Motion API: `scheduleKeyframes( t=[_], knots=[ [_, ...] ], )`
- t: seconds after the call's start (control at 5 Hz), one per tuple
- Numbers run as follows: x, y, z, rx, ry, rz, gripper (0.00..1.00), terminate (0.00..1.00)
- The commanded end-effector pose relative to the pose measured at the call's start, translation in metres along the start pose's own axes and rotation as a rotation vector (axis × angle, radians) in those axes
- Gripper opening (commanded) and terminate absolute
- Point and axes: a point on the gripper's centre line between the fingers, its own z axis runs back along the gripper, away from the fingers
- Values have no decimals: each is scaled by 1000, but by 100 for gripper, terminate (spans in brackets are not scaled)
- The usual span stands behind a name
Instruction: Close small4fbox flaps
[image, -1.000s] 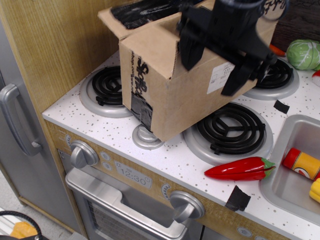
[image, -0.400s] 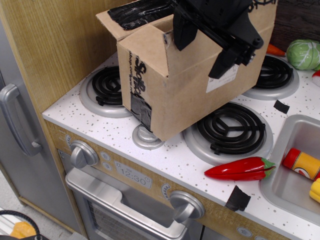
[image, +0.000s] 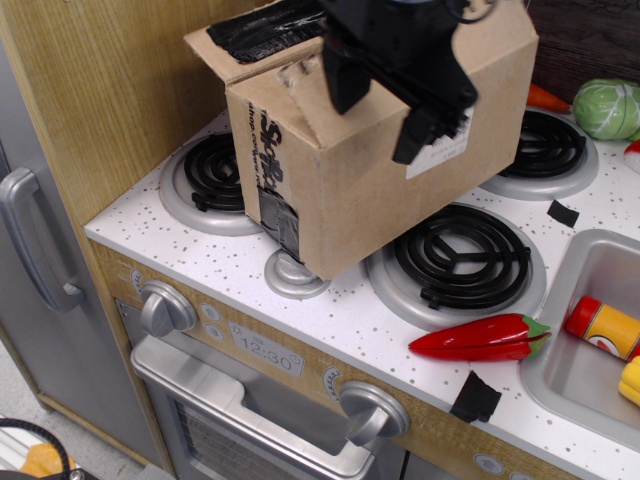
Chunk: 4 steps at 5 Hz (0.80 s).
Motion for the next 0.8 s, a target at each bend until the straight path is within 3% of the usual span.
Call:
scheduleKeyframes(
  t=[0.0, 0.2, 0.6],
  knots=[
    [7, 2, 14, 46, 0, -9, 100, 0],
    [7, 12, 9, 35, 1, -26, 100, 0],
    [-2, 23, -26, -56, -28, -10, 100, 0]
  ],
)
